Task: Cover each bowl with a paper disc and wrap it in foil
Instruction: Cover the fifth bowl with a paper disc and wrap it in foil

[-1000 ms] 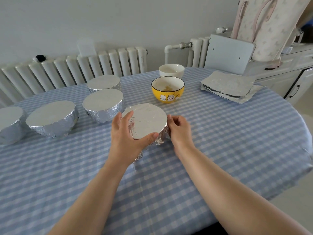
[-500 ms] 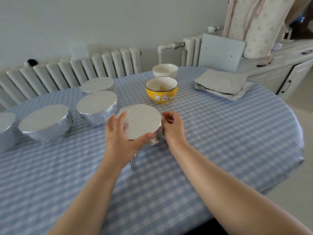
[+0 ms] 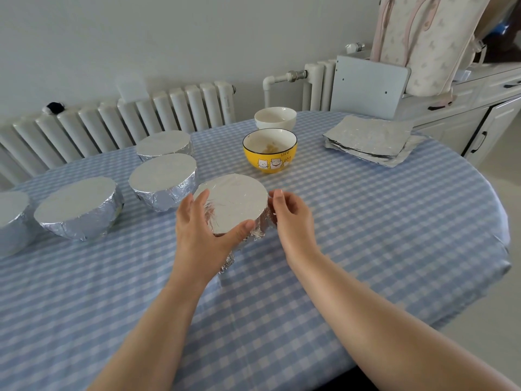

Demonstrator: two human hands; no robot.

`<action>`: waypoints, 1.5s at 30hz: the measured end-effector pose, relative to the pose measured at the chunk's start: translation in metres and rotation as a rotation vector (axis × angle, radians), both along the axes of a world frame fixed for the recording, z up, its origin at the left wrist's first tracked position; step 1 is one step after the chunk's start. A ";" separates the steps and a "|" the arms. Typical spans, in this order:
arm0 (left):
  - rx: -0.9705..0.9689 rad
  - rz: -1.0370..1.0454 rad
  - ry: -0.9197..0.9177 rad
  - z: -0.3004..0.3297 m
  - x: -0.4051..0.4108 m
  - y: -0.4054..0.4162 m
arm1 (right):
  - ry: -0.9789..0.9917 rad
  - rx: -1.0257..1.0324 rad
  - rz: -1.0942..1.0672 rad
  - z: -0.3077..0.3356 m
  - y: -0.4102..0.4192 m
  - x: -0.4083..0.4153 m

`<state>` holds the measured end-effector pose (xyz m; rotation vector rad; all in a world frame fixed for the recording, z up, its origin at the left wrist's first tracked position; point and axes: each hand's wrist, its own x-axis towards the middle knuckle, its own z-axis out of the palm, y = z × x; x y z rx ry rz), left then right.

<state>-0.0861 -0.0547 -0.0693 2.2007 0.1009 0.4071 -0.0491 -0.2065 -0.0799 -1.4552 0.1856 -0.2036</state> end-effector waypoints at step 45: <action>-0.018 0.063 -0.020 -0.004 0.000 -0.012 | 0.117 0.140 -0.095 -0.002 0.014 0.018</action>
